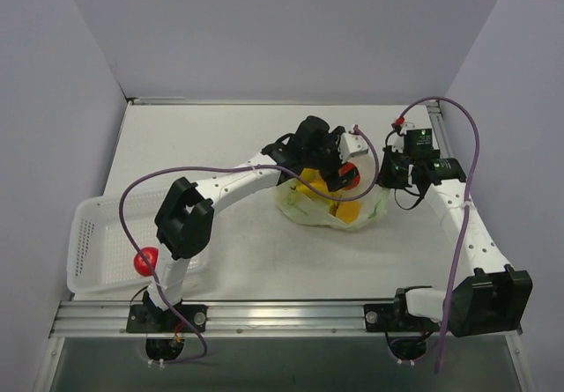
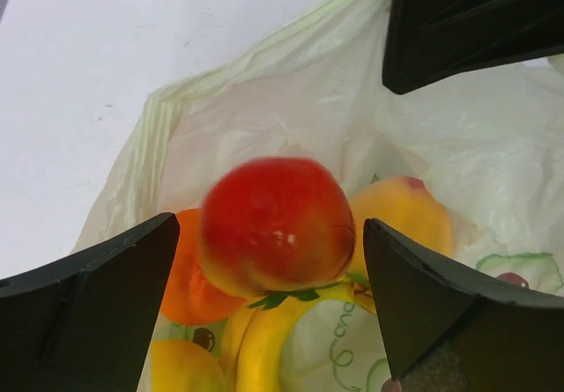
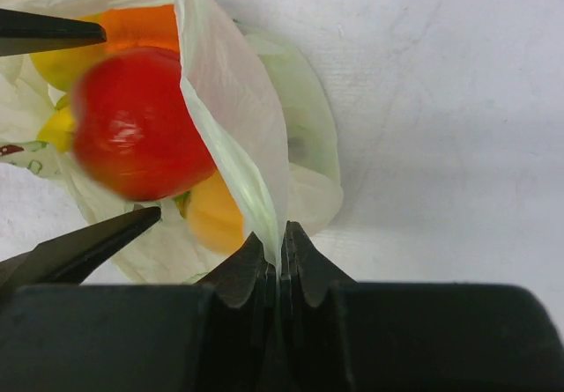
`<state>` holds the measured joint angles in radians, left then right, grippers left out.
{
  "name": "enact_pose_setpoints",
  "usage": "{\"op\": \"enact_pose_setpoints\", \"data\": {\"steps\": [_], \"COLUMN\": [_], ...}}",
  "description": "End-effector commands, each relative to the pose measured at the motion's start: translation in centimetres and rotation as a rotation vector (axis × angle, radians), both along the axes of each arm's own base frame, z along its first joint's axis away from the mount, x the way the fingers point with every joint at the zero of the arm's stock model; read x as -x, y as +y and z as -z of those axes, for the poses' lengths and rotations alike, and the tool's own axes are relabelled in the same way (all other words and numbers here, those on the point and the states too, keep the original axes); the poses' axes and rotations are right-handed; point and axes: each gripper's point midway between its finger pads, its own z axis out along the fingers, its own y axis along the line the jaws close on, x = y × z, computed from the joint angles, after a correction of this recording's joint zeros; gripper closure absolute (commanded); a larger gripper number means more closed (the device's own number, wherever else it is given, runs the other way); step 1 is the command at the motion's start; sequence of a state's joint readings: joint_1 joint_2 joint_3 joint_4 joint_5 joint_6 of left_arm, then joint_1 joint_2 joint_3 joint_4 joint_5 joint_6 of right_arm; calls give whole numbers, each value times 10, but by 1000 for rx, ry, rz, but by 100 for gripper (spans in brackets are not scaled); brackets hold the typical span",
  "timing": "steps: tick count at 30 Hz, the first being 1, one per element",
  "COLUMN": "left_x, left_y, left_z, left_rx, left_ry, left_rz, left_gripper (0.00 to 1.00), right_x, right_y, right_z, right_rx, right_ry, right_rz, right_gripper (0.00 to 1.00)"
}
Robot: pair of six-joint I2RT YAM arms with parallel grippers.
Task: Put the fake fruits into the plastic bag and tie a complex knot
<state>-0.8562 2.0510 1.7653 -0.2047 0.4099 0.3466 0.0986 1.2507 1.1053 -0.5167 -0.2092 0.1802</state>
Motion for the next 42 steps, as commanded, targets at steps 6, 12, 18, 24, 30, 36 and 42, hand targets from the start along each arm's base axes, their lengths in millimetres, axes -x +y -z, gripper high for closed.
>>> {"op": "enact_pose_setpoints", "data": {"steps": [6, 12, 18, 24, 30, 36, 42], "left_x": [3, 40, 67, 134, 180, 193, 198], "left_y": [27, 160, 367, 505, 528, 539, 555], "left_z": [-126, -164, -127, -17, 34, 68, 91], "left_rx": [192, 90, -104, -574, -715, -798, -906], "left_ry": [-115, 54, 139, 251, 603, 797, 835], "left_rz": [-82, -231, -573, -762, -799, -888, -901], "left_gripper": [3, 2, 3, 2, 3, 3, 3], "right_x": [-11, -9, -3, -4, -3, -1, 1], "right_y": [-11, -7, -7, -3, 0, 3, 3], "right_z": [-7, -4, 9, 10, 8, 7, 6], "right_rx": [39, 31, 45, 32, 29, 18, 17], "right_ry": [-40, -27, 18, 30, 28, 29, 25], "right_rz": [47, 12, -23, -25, -40, -49, -64], "right_gripper": [100, 100, 100, 100, 100, 100, 100]}}
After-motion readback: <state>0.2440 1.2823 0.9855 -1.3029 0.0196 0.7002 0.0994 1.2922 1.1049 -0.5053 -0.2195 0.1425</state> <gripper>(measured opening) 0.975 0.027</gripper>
